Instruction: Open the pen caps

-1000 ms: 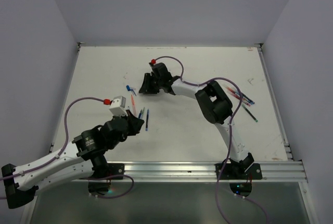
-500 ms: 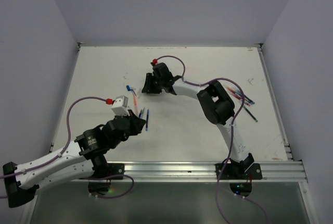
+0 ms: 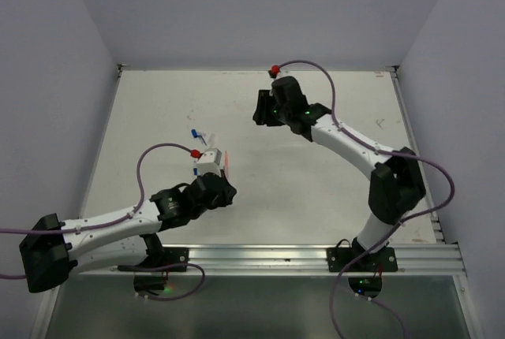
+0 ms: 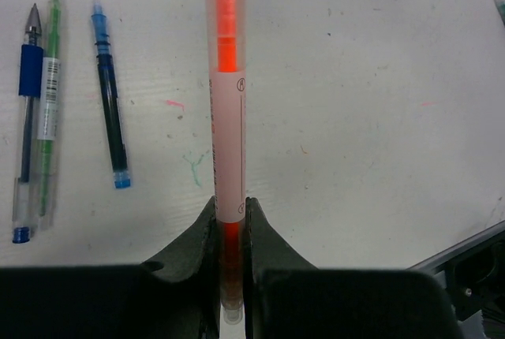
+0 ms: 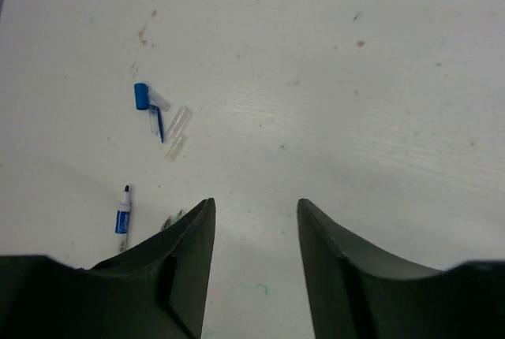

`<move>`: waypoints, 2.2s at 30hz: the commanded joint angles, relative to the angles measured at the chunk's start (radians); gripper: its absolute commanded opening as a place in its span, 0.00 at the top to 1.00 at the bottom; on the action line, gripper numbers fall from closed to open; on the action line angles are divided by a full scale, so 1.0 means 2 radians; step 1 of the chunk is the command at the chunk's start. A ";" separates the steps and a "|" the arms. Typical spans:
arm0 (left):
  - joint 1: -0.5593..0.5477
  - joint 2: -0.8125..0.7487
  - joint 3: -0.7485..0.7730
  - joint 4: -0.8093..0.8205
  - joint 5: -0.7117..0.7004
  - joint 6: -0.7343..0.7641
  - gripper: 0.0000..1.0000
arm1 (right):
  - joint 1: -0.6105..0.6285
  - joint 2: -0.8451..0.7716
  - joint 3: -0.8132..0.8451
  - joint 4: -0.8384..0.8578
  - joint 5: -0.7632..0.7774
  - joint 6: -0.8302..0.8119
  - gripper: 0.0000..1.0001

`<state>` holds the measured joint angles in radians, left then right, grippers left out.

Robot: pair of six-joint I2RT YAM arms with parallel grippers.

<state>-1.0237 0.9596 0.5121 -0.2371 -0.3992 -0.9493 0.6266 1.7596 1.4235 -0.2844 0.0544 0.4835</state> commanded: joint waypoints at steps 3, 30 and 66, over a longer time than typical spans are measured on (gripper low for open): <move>-0.001 0.076 0.027 0.066 0.007 0.031 1.00 | -0.141 -0.092 -0.095 -0.043 -0.054 0.015 0.36; 0.012 0.276 0.101 -0.025 -0.066 0.015 1.00 | -0.192 -0.264 -0.199 -0.079 -0.057 -0.030 0.04; 0.006 0.234 0.091 -0.110 -0.142 -0.028 0.70 | -0.203 -0.227 -0.232 -0.066 -0.091 -0.021 0.05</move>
<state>-1.0084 1.4681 0.6819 -0.4164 -0.6228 -1.0107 0.2314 1.2819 0.9401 -0.4156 -0.1448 0.4313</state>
